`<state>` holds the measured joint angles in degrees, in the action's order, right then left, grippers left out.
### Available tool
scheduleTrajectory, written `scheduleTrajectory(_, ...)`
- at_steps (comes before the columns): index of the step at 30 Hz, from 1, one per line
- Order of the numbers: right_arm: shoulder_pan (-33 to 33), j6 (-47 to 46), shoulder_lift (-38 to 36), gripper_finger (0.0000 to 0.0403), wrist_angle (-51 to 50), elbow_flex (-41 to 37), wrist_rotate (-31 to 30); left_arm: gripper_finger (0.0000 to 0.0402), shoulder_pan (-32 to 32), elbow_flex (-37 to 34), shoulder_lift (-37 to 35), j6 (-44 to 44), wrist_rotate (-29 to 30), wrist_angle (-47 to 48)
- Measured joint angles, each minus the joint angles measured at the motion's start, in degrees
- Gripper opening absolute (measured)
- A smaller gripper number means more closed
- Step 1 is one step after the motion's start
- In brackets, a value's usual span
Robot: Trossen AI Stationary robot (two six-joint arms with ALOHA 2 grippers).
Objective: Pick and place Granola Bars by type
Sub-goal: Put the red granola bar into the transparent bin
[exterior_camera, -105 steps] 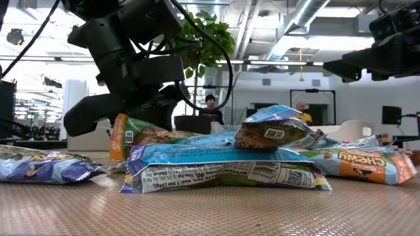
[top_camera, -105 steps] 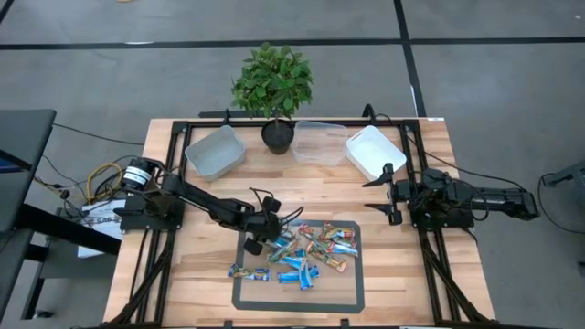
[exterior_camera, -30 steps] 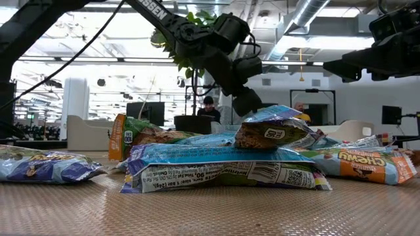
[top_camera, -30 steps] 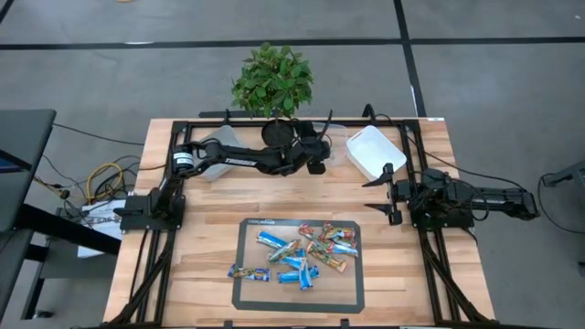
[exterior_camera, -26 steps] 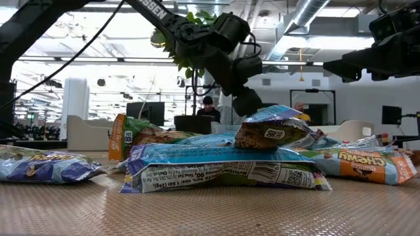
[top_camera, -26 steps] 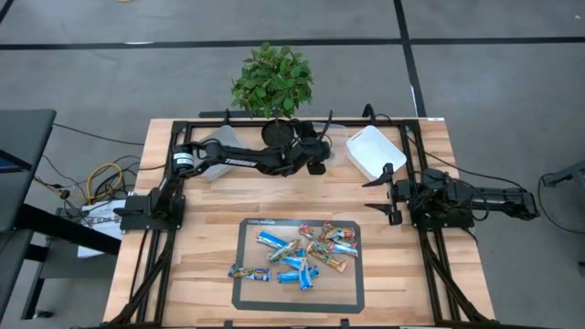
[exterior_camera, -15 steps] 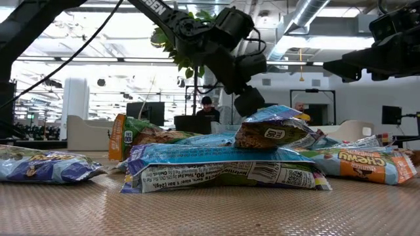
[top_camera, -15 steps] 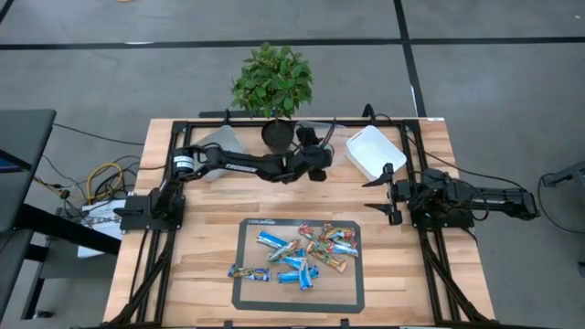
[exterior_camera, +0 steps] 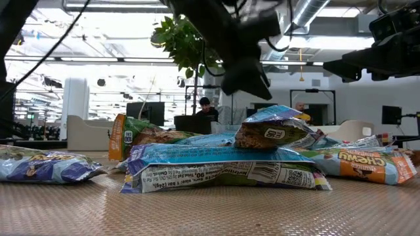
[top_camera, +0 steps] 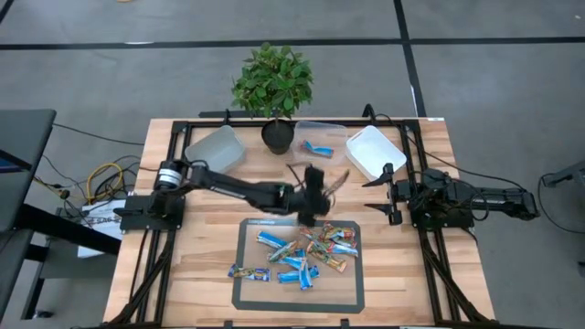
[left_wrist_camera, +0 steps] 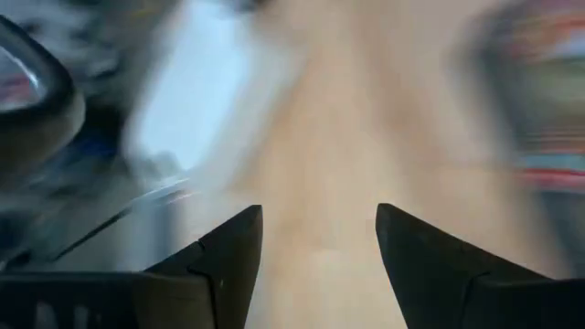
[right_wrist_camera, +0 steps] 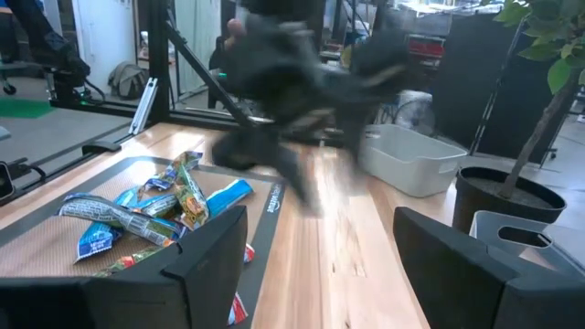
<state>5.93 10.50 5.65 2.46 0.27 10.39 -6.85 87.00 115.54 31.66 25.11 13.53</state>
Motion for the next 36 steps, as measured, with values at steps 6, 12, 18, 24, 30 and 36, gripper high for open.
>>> scheduleTrajectory(6,0.0,0.0,0.0,0.0270,0.0,0.0,0.0,0.0208,-4.7,0.0,-1.2,-2.7,-20.8,10.1)
scheduleTrajectory(12,0.0,0.0,0.0,0.0270,0.0,0.0,0.0,0.0208,-7.5,-1.2,-1.3,-3.6,-21.7,10.9)
scheduleTrajectory(18,0.0,0.0,0.0,0.0270,0.0,0.0,0.0,0.0208,-7.7,-5.1,-1.3,-2.3,-21.2,6.0)
scheduleTrajectory(24,0.0,0.0,0.0,0.0270,0.0,0.0,0.0,0.0208,-5.7,-8.7,-1.1,0.7,-19.6,-0.1)
scheduleTrajectory(30,0.0,0.0,0.0,0.0270,0.0,0.0,0.0,0.0208,-4.1,-11.5,-1.1,2.4,-20.2,-3.5)
scheduleTrajectory(36,0.0,0.0,0.0,0.0270,0.0,0.0,0.0,0.0208,-4.2,-13.0,-0.6,4.7,-23.0,-4.8)
